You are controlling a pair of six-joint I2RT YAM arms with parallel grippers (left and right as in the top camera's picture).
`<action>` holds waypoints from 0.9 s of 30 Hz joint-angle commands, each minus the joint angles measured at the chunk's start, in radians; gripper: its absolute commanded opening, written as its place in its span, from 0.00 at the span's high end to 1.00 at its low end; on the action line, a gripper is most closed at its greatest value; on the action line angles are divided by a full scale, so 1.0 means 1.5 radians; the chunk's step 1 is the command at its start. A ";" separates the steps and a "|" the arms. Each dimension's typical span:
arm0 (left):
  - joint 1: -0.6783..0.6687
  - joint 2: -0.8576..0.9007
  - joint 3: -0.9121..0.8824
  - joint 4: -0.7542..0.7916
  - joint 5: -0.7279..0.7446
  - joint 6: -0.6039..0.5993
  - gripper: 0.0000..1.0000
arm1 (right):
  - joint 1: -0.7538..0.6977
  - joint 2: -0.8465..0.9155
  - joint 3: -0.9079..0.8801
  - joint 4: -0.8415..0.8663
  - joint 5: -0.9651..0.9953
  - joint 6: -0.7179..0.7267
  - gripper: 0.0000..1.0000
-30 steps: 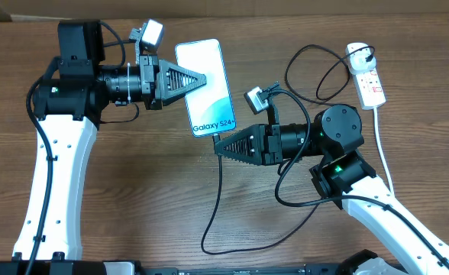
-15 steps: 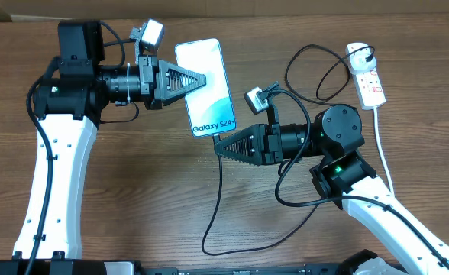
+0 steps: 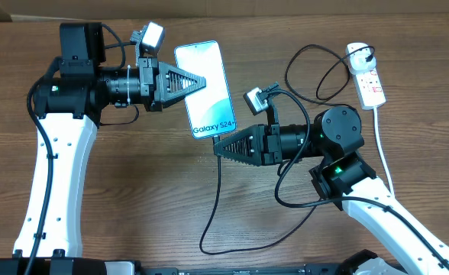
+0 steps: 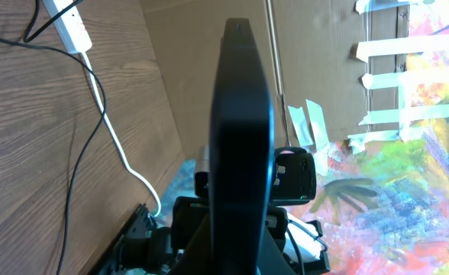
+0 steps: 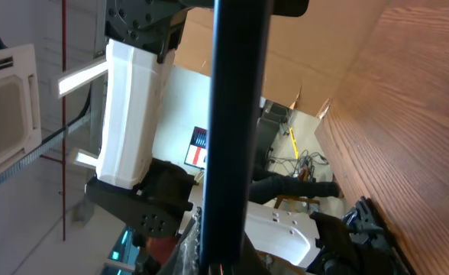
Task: Plug charger to phone and switch on socket
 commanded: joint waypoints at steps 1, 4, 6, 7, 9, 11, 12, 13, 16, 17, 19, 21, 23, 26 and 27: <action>-0.026 -0.010 0.004 -0.012 0.066 0.020 0.96 | -0.007 0.021 0.004 0.003 0.125 0.003 0.93; -0.026 -0.010 0.004 -0.012 0.047 0.020 0.96 | -0.008 0.030 0.004 0.003 0.121 0.002 0.92; -0.026 -0.010 0.004 -0.012 0.042 0.020 0.96 | -0.008 0.032 0.004 0.003 0.119 0.002 0.92; -0.026 -0.010 0.004 -0.011 0.042 0.020 0.96 | -0.010 0.032 0.004 0.003 0.116 -0.001 0.92; -0.026 -0.010 0.004 -0.010 0.035 0.020 0.96 | -0.018 0.032 0.004 0.003 0.109 0.000 0.89; -0.026 -0.010 0.004 -0.004 0.020 0.020 0.96 | -0.026 0.032 0.004 0.003 0.099 0.000 0.74; -0.026 -0.010 0.004 -0.001 0.007 0.020 0.96 | -0.029 0.032 0.004 0.003 0.094 0.000 0.65; -0.026 -0.010 0.004 0.001 -0.015 0.020 0.96 | -0.030 0.032 0.004 0.003 0.091 0.000 0.56; -0.021 -0.010 0.004 0.004 -0.093 0.020 0.96 | -0.030 0.032 0.004 0.003 0.080 0.000 0.31; -0.017 -0.010 0.004 0.004 -0.123 0.020 0.96 | -0.030 0.032 0.004 0.003 0.076 0.000 0.27; -0.009 -0.010 0.004 0.006 -0.172 0.020 0.96 | -0.030 0.032 0.004 0.002 0.070 0.000 0.21; 0.004 -0.010 0.004 0.008 -0.240 0.020 0.96 | -0.030 0.032 0.004 0.000 0.069 0.000 0.16; 0.012 -0.010 0.004 0.008 -0.308 0.021 0.96 | -0.030 0.033 0.004 -0.006 0.069 0.000 0.13; 0.015 -0.009 0.004 0.008 -0.385 0.046 0.96 | -0.037 0.035 0.004 -0.060 0.084 -0.007 0.12; 0.014 -0.006 0.004 0.007 -0.404 0.053 0.96 | -0.040 0.035 0.004 -0.103 0.104 -0.026 0.12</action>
